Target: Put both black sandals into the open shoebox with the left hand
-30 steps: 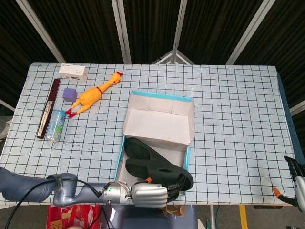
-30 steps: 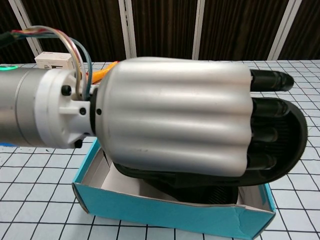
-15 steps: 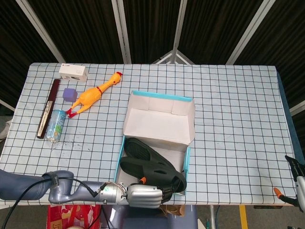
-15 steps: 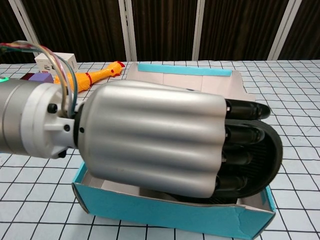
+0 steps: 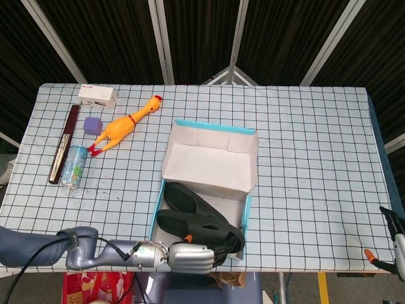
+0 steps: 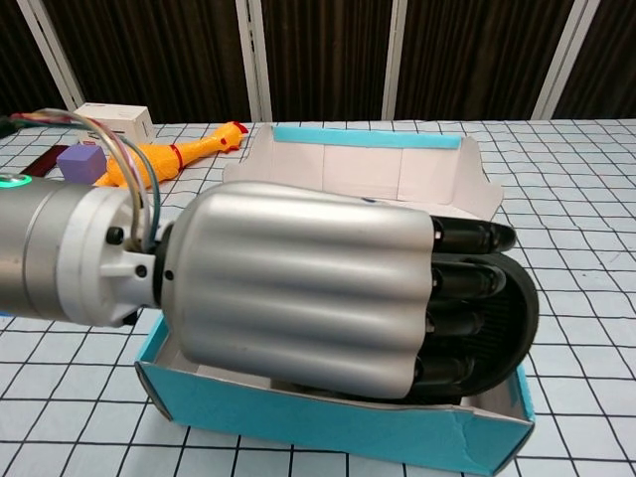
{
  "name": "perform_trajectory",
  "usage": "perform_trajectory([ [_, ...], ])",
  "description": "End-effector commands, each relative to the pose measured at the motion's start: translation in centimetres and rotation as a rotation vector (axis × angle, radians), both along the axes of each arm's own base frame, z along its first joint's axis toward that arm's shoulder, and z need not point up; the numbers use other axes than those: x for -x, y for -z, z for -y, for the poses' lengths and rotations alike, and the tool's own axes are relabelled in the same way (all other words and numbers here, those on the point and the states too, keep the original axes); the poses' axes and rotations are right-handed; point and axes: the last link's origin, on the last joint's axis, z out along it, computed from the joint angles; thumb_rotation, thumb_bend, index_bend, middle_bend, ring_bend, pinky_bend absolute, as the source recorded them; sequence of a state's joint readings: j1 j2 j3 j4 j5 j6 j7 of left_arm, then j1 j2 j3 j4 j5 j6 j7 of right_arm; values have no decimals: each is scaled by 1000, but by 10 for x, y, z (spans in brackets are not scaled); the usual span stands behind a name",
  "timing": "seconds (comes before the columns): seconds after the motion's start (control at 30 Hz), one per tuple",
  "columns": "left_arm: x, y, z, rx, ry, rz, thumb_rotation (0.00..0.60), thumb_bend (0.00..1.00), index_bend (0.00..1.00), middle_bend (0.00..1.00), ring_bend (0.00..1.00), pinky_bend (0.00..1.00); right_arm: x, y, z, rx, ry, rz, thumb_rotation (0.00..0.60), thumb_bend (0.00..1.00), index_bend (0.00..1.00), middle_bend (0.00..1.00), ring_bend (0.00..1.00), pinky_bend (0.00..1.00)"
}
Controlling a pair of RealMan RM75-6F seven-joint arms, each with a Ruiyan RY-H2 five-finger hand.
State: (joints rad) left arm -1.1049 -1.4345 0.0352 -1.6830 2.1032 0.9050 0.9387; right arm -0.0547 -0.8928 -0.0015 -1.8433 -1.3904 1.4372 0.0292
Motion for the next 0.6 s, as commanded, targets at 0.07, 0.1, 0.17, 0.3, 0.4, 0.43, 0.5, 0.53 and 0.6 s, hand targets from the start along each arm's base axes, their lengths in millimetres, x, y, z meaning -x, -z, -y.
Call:
perform_trajectory([
  [0.07,-1,4,1,13,5,0,600,528,443,713,220,170,0,-1,-1,2,0,0,600,254,87,118,144,87],
  [0.1,0,4,2,16,7,-2,600,528,443,713,220,170,0,-1,-1,3,-1,1,600,254,87,118,144,87],
  [0.17,0,6,2,20,11,-8,600,528,443,713,219,170,0,-2,-1,6,-1,2,600,254,86,118,144,87],
  [0.3,2,7,1,18,9,-15,600,528,443,713,220,170,0,-2,-2,6,-3,6,600,254,86,118,144,87],
  [0.4,4,8,-1,10,4,-23,600,528,443,713,220,170,0,-2,-2,4,-4,7,600,254,86,118,144,87],
  [0.43,5,9,0,8,7,-27,600,528,443,713,220,170,0,-2,-2,3,-4,8,600,254,87,118,144,87],
  [0.5,6,11,1,8,10,-34,600,528,443,713,219,170,0,-2,-2,4,-4,7,600,254,87,118,144,87],
  [0.53,7,11,0,7,9,-38,600,528,443,713,219,170,0,-2,-2,4,-4,8,600,254,87,118,144,87],
  [0.6,8,13,0,6,5,-41,600,528,443,714,219,170,0,-2,-1,4,-4,9,600,254,87,118,144,87],
])
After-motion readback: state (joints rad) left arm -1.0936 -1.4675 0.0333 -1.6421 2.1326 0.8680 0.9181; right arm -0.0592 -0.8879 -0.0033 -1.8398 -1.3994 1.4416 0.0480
